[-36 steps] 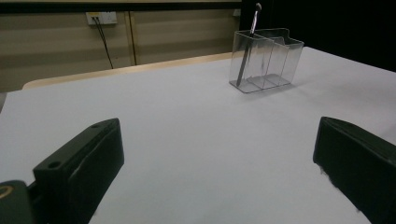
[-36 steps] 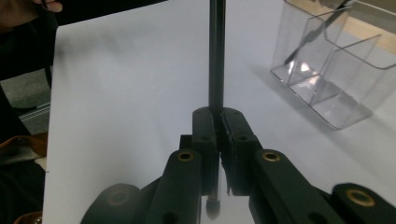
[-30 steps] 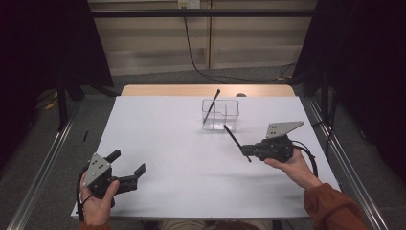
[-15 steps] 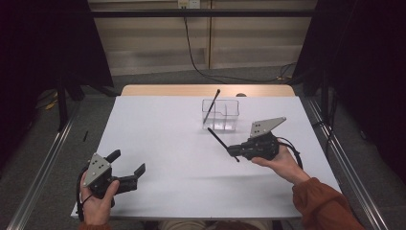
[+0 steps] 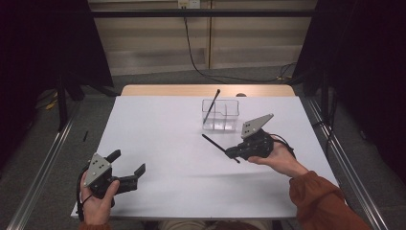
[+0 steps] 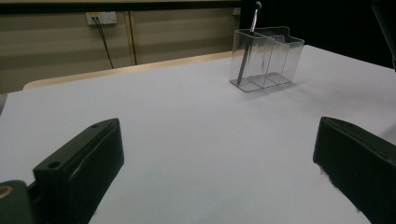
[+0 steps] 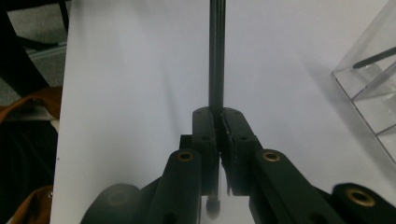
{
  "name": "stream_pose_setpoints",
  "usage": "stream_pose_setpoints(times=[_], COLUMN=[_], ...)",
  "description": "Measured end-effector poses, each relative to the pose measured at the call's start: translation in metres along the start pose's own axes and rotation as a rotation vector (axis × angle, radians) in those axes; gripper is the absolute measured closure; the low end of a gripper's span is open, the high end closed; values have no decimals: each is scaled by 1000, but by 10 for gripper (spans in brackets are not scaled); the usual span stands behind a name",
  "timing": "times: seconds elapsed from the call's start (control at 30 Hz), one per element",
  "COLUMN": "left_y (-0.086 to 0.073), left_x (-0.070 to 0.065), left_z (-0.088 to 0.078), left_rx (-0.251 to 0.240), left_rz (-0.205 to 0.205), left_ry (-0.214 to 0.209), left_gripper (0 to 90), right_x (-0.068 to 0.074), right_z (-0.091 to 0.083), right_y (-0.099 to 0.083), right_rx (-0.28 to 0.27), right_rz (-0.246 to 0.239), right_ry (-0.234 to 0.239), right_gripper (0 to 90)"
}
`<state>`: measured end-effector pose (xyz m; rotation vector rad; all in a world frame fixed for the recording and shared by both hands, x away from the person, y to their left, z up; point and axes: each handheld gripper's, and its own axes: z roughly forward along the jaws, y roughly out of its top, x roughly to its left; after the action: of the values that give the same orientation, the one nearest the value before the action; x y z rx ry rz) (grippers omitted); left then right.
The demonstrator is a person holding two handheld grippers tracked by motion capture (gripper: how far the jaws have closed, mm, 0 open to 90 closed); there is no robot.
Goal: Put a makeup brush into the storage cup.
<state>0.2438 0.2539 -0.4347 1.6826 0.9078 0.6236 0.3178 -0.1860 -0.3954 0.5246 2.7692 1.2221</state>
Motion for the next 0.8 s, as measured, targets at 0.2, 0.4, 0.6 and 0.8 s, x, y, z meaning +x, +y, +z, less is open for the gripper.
stream_pose_setpoints(times=[0.2,0.4,0.6,0.8], left_y=[0,0,7,16], left_x=[1,2,0,-5], left_z=[0,1,0,-1], left_rx=[4,7,33,41], left_rz=[1,-8,14,43], left_ry=[7,0,-33,-70], left_gripper=[19,18,19,25], right_x=[-1,1,6,10], right_z=[0,6,15,22], right_y=[4,12,17,19], right_rx=[103,241,380,459], right_rz=[-43,-103,-155,-194], right_ry=[15,28,53,47], right_gripper=[849,849,849,849])
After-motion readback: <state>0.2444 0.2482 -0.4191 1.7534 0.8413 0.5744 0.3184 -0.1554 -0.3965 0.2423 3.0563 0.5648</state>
